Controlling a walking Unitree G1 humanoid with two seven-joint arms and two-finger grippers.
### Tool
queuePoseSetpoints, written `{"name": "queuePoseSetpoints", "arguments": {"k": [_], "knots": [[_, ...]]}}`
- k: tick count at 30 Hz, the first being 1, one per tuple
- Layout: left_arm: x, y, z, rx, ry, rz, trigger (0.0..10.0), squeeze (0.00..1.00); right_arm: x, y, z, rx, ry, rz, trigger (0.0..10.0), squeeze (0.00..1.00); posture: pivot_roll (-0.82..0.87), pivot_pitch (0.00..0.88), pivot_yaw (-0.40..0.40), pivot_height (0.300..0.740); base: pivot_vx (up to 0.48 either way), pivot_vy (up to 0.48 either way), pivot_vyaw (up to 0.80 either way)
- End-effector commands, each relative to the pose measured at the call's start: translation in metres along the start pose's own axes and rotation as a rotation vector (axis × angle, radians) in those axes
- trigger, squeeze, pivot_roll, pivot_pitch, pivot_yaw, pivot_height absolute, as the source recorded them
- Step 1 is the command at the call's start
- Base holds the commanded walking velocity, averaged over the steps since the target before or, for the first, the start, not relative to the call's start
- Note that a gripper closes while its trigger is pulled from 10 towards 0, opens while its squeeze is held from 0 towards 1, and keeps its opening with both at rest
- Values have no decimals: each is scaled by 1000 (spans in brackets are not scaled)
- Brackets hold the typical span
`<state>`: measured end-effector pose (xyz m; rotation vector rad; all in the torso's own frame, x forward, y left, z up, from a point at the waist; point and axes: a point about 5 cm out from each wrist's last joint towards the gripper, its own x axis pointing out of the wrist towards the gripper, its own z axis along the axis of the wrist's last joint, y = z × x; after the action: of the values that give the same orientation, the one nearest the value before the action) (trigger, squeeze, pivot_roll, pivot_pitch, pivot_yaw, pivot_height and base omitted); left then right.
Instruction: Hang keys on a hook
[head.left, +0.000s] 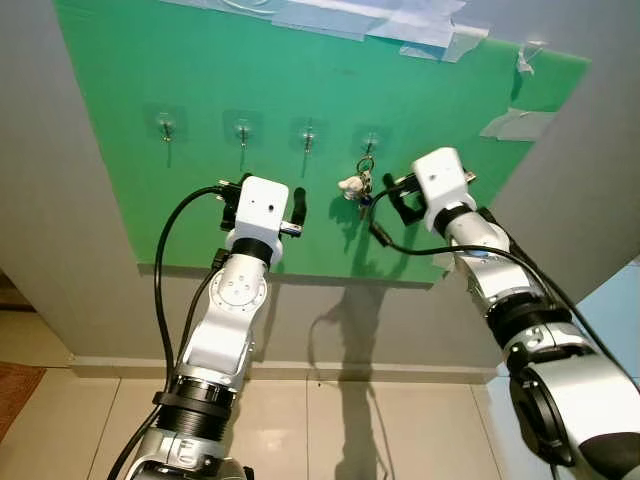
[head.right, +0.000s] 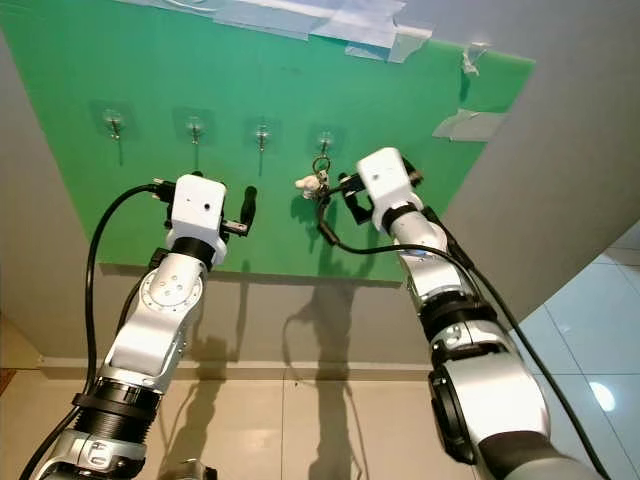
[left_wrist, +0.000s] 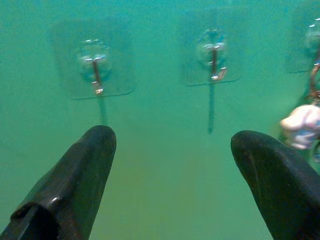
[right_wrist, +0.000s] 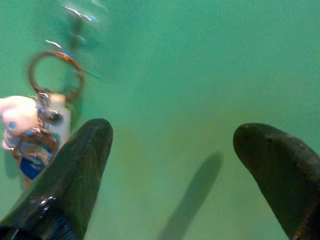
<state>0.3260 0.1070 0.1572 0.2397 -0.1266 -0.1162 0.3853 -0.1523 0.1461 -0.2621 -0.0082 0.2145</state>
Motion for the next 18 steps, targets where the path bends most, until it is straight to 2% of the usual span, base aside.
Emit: {"name": "queuePoseSetpoints", "arguments": {"k": [1, 2, 8, 13, 18], "knots": [[-2, -5, -4, -4, 14, -21, 10000, 0, -5, -8, -9, 86, 35, -50, 10000, 0, 22, 0, -95, 740, 0, 0, 0], [-6, -6, -12, 2, 40, -41, 10000, 0, -11, -14, -17, 182, 44, -116, 10000, 0, 13, 0, -74, 740, 0, 0, 0], [-14, -4, -29, -8, 99, -49, 10000, 0, -26, -15, -31, 276, 52, -167, 10000, 0, 5, 0, -47, 740, 0, 0, 0], [-23, -1, -49, -25, 182, -58, 10000, 0, -44, -1, -51, 374, 83, -159, 10000, 0, 7, 0, 5, 740, 0, 0, 0], [-31, 9, -56, -28, 195, -33, 10000, 0, -51, 5, -54, 441, 49, -156, 10000, 0, 10, 0, 25, 740, 0, 0, 0]]}}
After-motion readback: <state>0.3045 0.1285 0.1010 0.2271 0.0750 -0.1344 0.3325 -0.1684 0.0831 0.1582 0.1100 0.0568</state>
